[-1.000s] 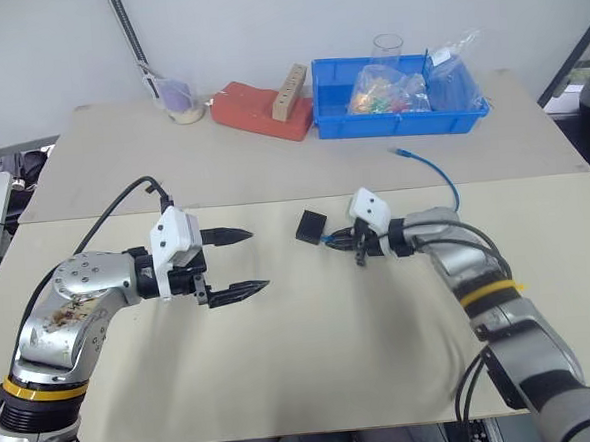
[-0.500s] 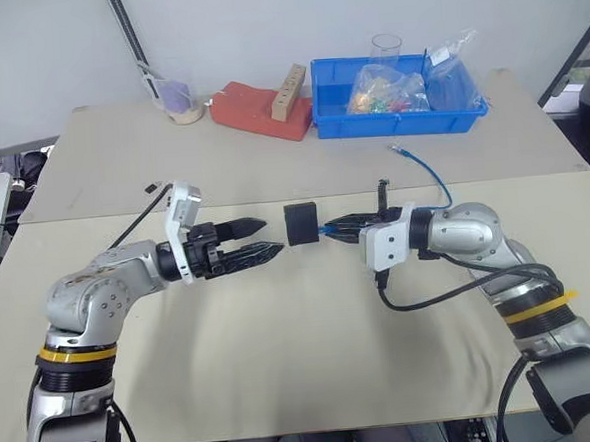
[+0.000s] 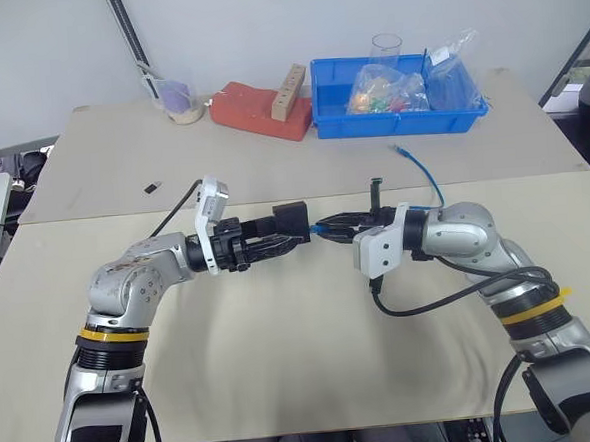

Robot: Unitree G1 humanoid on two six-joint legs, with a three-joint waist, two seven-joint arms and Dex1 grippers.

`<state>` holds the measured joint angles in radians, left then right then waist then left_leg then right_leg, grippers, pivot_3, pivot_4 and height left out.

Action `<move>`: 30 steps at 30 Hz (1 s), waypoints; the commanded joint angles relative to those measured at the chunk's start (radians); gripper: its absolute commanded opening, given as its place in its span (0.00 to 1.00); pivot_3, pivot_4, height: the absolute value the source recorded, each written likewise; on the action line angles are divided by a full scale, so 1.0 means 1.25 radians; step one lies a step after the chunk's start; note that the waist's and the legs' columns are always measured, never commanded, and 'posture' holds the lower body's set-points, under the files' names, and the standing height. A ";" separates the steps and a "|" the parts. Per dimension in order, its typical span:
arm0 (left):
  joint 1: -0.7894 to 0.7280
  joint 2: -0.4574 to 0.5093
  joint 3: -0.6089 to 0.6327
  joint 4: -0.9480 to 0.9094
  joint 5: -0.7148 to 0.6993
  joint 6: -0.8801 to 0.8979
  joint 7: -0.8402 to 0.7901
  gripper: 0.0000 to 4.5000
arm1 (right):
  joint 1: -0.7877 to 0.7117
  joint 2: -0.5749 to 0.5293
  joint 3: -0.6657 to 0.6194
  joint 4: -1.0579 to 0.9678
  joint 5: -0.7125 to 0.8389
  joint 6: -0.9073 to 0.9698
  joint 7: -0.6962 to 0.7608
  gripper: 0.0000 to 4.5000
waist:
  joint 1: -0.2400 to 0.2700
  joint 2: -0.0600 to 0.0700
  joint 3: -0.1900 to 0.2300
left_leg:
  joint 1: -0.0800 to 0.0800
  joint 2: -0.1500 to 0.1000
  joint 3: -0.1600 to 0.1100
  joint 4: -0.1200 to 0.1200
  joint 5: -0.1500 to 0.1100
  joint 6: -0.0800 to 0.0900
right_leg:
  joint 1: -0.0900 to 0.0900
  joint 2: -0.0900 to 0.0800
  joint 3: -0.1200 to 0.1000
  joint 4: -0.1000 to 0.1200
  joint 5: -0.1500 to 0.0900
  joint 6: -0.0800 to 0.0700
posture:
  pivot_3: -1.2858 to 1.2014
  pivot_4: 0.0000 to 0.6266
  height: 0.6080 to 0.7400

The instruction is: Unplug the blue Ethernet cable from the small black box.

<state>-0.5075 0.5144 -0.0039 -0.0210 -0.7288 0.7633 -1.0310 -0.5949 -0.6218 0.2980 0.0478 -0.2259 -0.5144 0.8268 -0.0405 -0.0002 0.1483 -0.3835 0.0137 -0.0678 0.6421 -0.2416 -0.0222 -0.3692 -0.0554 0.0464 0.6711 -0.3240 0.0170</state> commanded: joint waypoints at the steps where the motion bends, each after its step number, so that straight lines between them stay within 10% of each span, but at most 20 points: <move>1: -0.023 -0.008 0.003 -0.003 0.002 -0.020 -0.017 0.15 | -0.035 0.004 -0.014 -0.023 -0.001 -0.027 -0.017 0.00 | -0.001 0.000 0.000 | 0.000 0.000 0.000 0.000 0.000 0.000 | 0.000 0.000 0.000 0.000 0.000 0.000 | 0.52 0.24 1.00; 5: -0.027 -0.015 0.003 0.001 0.007 -0.023 -0.020 0.13 | -0.040 0.002 -0.010 -0.020 0.012 -0.033 -0.005 0.00 | 0.001 0.000 0.000 | 0.000 0.000 0.000 0.000 0.000 0.000 | 0.000 0.000 0.000 0.000 0.000 0.000 | 0.52 0.24 1.00; 12: -0.041 0.006 -0.015 -0.005 0.041 -0.066 -0.069 0.13 | -0.054 -0.019 -0.022 -0.120 0.261 0.371 0.197 0.60 | 0.001 0.000 0.000 | -0.001 0.000 0.000 0.000 0.000 0.000 | 0.000 0.000 0.000 0.001 0.000 0.000 | 0.52 0.24 1.00; 18: -0.059 0.033 -0.062 -0.006 0.099 -0.148 -0.159 0.13 | -0.137 -0.050 -0.074 -0.164 0.518 0.910 0.277 0.60 | 0.001 0.000 0.000 | 0.000 0.000 -0.001 0.000 0.000 0.000 | 0.000 0.000 -0.001 0.001 0.000 0.000 | 0.52 0.24 1.00; 30: -0.096 0.030 -0.087 0.030 0.143 -0.195 -0.214 0.13 | -0.223 -0.075 -0.058 -0.125 0.624 1.146 0.354 0.60 | 0.001 0.000 0.000 | -0.002 0.000 -0.002 0.000 0.000 0.001 | 0.000 0.000 -0.002 -0.003 0.000 0.000 | 0.52 0.24 1.00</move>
<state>-0.6069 0.5503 -0.1214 0.0243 -0.5502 0.5398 -1.2856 -0.8514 -0.7174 0.2482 -0.0966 0.5336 0.9043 1.2618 -0.0390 -0.0002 0.1483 -0.3856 0.0132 -0.0705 0.6423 -0.2419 -0.0216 -0.3691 -0.0551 0.0443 0.6670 -0.3239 0.0169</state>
